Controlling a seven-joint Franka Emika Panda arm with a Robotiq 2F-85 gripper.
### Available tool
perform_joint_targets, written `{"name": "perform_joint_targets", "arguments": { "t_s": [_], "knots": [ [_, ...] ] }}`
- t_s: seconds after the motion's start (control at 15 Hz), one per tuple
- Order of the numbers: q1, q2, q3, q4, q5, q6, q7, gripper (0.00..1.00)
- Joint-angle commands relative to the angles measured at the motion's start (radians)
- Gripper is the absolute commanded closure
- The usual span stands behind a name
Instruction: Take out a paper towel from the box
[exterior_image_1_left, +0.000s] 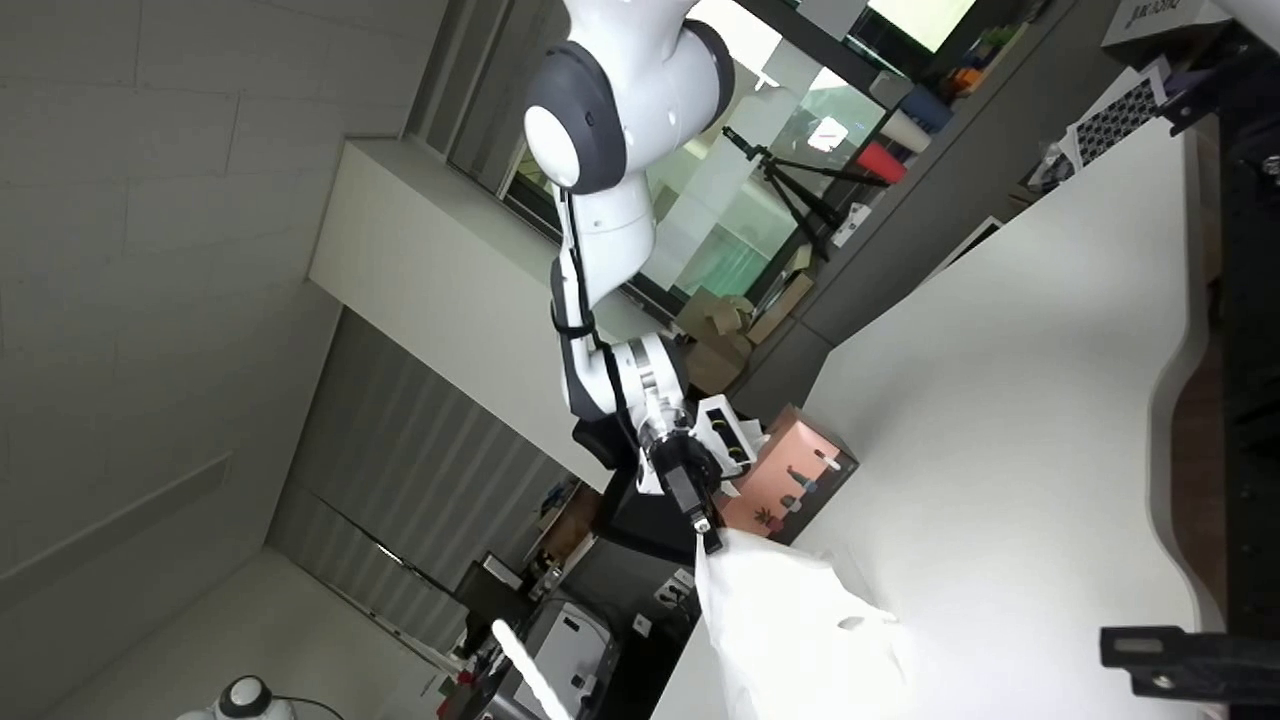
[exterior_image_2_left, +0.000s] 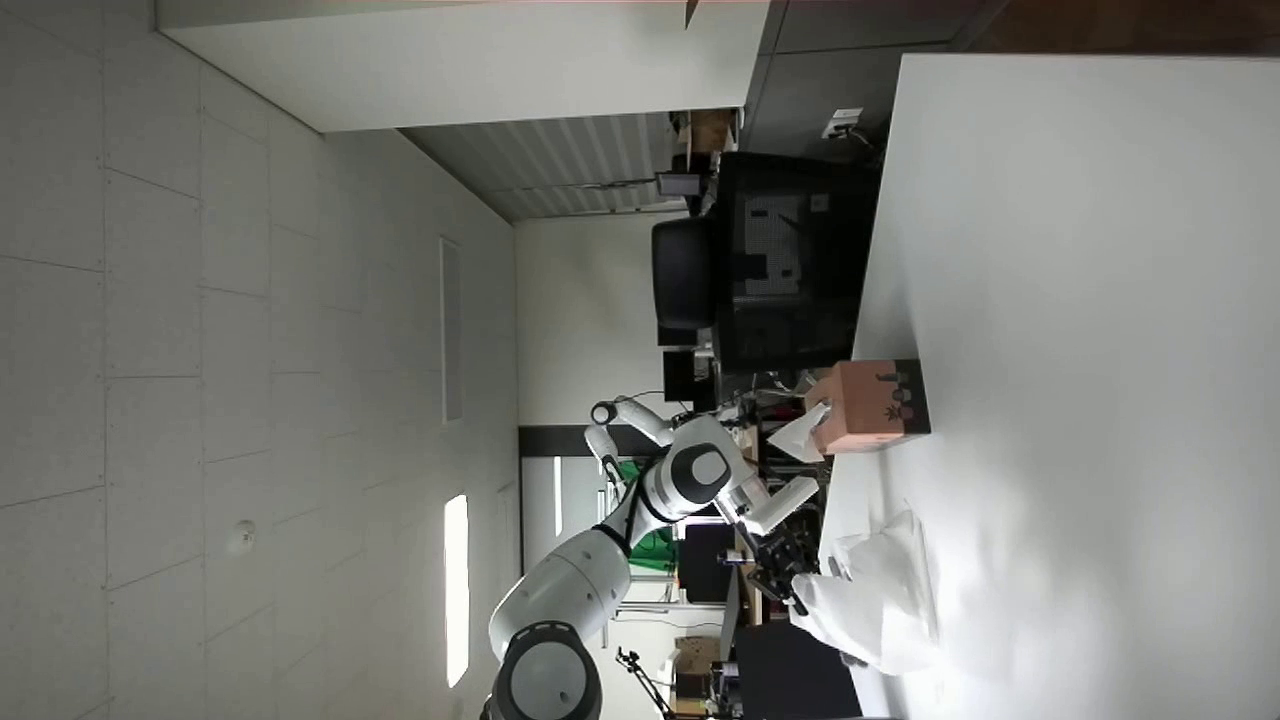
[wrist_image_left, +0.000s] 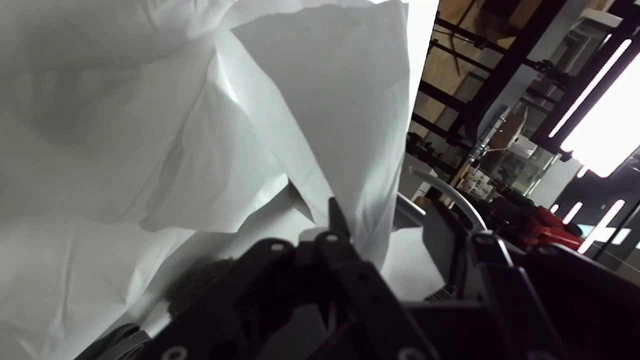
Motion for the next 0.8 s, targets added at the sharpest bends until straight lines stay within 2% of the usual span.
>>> {"name": "perform_joint_targets", "arguments": {
  "t_s": [0.0,0.2,0.27,0.6,0.73],
  "knots": [
    [0.046,-0.030,-0.010,-0.011,-0.069,0.111,-0.014,0.25],
    [0.086,-0.045,-0.011,-0.035,-0.139,0.218,-0.025,0.05],
    [0.107,-0.057,-0.024,-0.051,-0.151,0.251,-0.033,0.01],
    [0.168,-0.102,-0.044,-0.110,-0.246,0.410,-0.039,0.00],
    [0.164,-0.117,-0.022,-0.122,-0.279,0.433,-0.019,0.00]
  ]
}}
